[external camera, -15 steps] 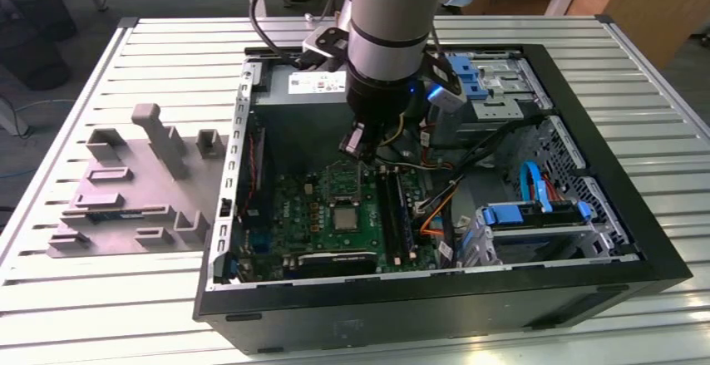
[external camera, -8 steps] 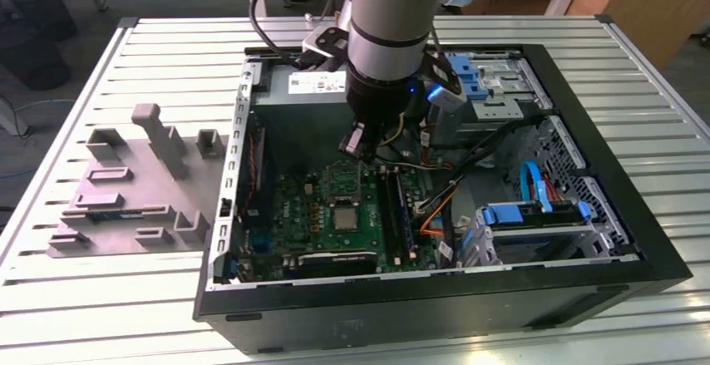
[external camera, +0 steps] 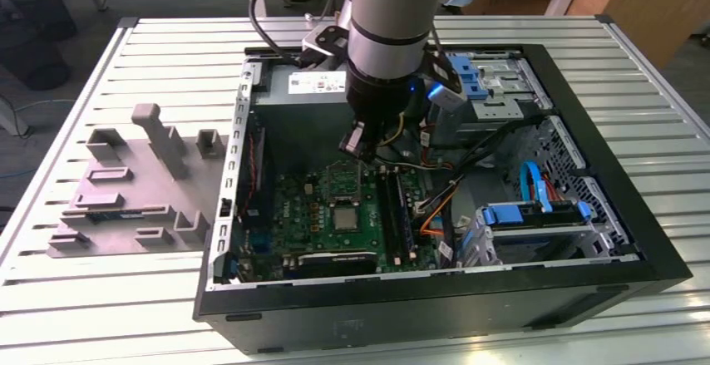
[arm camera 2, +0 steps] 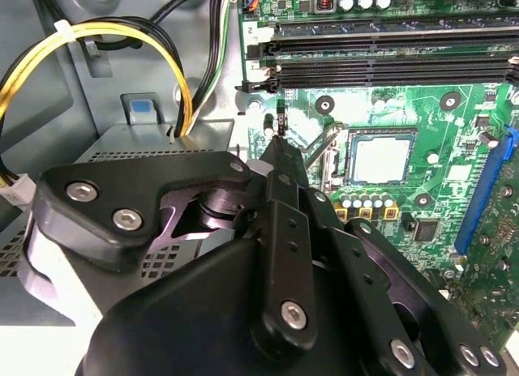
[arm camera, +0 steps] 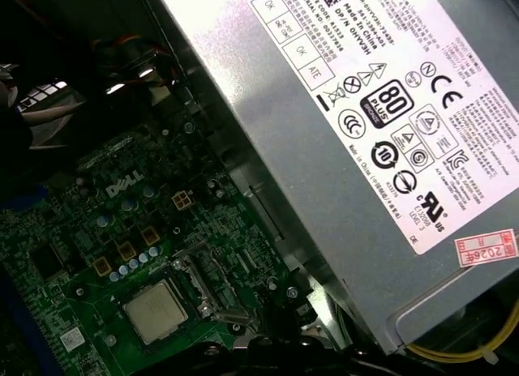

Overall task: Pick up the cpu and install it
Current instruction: 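Close the cpu cover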

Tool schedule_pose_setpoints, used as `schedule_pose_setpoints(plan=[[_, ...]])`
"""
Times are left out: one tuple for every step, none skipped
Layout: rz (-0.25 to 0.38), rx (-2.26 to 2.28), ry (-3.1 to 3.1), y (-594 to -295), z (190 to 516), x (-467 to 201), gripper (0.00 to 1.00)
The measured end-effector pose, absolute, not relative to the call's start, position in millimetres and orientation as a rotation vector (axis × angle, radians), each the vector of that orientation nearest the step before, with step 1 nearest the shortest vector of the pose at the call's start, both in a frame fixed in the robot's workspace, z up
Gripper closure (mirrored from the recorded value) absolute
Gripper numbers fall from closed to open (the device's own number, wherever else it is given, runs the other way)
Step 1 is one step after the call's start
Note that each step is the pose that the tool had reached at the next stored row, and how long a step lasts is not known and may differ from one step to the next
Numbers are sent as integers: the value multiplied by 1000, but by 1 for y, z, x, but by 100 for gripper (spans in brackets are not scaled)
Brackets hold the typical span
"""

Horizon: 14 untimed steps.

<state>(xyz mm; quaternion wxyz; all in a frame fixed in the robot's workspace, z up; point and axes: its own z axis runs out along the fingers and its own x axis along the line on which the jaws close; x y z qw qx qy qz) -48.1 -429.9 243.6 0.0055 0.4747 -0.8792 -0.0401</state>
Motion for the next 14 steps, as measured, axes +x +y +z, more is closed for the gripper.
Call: schedule_pose_setpoints(plan=[[-126,1487,-2752,-430,244,-48,89],[-126,1487,-2752,-430,244,-48,89],[-126,1487,-2752,-430,244,-48,89],[-126,1487,-2752,-430,244,-48,89],[-126,1488,-2752,-430,244,-48,89],[-126,1489,-2751,-430,244,-48,89],[-126,1489,-2751,-430,244,-48,89],[-125,1490,-2750,-430,245,-48,89],[-126,1490,-2750,-430,245,-48,89],[-126,1490,-2750,-430,245,-48,89],[-126,1491,-2750,-430,245,-48,89],[-126,1491,-2750,-430,245,-48,89],[-126,1492,-2750,-430,245,-48,89],[-126,1492,-2749,-430,245,-48,89]])
